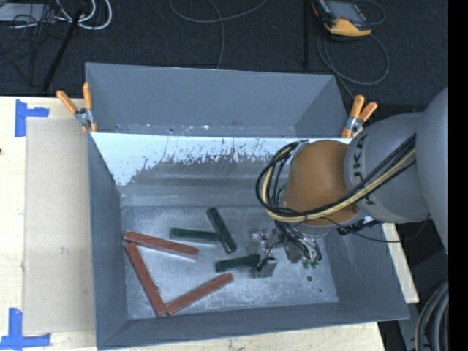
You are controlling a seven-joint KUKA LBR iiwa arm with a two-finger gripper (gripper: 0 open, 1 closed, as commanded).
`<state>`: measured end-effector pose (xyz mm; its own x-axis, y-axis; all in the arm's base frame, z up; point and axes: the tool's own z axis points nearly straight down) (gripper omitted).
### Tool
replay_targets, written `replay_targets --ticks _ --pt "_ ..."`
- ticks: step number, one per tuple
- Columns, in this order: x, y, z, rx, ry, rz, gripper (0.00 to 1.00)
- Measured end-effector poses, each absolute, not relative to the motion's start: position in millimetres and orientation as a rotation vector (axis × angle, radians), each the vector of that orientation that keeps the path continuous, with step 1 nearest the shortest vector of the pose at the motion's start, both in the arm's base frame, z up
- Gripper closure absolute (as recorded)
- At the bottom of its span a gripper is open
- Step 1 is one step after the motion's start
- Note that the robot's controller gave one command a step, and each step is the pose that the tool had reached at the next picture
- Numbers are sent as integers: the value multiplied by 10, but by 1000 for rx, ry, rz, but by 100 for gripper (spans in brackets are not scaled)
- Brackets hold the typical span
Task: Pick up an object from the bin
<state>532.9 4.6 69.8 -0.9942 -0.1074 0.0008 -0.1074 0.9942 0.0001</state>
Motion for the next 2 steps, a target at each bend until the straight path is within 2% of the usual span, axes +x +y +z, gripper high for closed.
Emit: replay_targets --ticks 1,2 --pt "5430 177 801 570 -3090 -1 100" --pt "5543 374 2152 776 -3054 1 100"
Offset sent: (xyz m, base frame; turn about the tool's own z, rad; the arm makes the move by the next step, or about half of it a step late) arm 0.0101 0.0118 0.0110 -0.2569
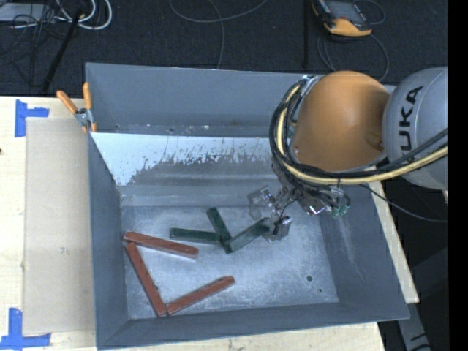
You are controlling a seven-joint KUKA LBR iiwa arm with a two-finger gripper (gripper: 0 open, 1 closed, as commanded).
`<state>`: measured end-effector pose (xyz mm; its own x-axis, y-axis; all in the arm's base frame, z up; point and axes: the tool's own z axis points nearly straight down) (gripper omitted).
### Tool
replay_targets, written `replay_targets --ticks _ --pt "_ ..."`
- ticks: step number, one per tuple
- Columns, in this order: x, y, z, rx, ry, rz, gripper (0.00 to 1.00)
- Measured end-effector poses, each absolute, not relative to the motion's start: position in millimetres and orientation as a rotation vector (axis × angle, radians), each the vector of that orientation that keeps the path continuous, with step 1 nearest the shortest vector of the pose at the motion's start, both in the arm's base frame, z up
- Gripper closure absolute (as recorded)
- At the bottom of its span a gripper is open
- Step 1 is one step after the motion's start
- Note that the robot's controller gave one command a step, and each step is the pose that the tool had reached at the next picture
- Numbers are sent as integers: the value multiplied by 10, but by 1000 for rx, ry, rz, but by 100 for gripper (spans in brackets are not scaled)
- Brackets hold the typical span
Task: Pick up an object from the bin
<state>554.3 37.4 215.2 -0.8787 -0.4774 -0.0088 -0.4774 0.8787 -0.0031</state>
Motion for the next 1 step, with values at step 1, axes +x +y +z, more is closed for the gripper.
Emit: replay_targets --ticks 1 --pt "5511 795 2309 -740 3050 4 100"
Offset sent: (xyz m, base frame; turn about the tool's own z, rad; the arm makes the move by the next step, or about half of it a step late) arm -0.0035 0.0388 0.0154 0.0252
